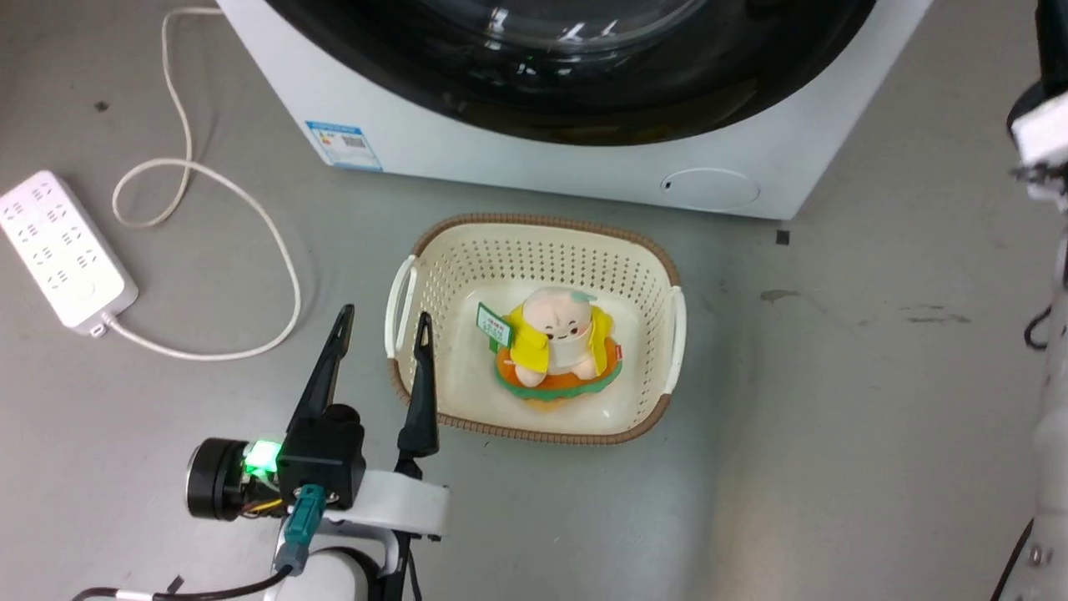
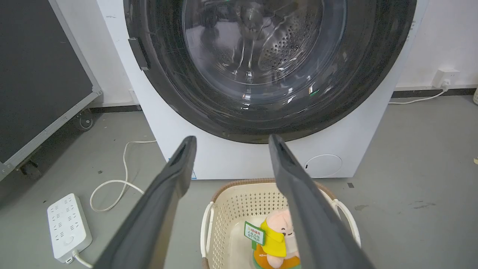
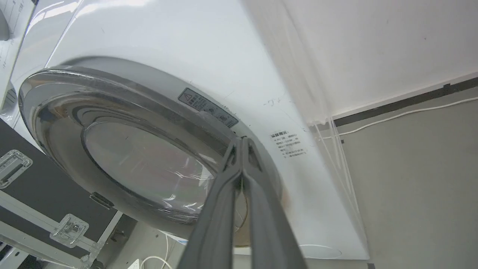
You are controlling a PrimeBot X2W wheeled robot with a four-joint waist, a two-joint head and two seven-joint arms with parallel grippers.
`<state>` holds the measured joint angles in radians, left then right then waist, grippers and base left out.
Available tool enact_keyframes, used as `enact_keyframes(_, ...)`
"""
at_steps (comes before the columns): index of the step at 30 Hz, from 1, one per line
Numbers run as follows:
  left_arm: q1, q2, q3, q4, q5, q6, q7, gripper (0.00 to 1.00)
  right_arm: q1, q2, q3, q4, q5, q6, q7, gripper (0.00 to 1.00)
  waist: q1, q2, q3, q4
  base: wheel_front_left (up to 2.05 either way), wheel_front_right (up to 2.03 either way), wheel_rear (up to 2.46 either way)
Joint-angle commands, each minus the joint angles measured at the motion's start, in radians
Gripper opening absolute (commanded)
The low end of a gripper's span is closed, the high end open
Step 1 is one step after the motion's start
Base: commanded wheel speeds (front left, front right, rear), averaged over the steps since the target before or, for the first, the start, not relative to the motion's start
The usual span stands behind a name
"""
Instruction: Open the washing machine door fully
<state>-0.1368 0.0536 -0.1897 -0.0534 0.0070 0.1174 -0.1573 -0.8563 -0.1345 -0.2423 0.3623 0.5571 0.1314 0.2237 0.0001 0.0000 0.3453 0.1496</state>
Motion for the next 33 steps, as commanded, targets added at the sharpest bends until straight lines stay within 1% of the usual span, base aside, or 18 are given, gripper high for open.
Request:
enact_keyframes(1, -0.022, 0.006, -0.009, -0.005, -0.001, 0.007, -0.010, 1.00, -0.044, -0.004, -0.011, 0.021, 0.021, 0.000, 0.015, 0.00, -0.0001, 0.0000, 0.011, 0.008, 0.00, 0.00, 0.00)
enact_keyframes(11, -0.049, 0.007, -0.044, -0.012, -0.004, 0.030, -0.031, 1.00, -0.252, -0.017, -0.110, 0.269, 0.085, 0.000, 0.214, 0.00, -0.0001, 0.0000, 0.068, 0.040, 0.00, 0.00, 0.00)
enact_keyframes(22, -0.079, 0.008, -0.085, -0.018, -0.010, 0.054, -0.054, 1.00, -0.491, -0.066, -0.243, 0.509, 0.131, 0.000, 0.355, 0.00, -0.0001, 0.0000, 0.129, 0.076, 0.00, 0.00, 0.00)
enact_keyframes(27, -0.094, 0.009, -0.100, -0.021, -0.013, 0.064, -0.065, 1.00, -0.591, -0.088, -0.288, 0.600, 0.147, 0.000, 0.406, 0.00, -0.0001, 0.0000, 0.155, 0.090, 0.00, 0.00, 0.00)
enact_keyframes(33, -0.111, 0.012, -0.119, -0.026, -0.012, 0.077, -0.077, 1.00, -0.696, -0.108, -0.330, 0.705, 0.172, -0.001, 0.493, 0.00, -0.0001, 0.0000, 0.182, 0.102, 0.00, 0.00, 0.00)
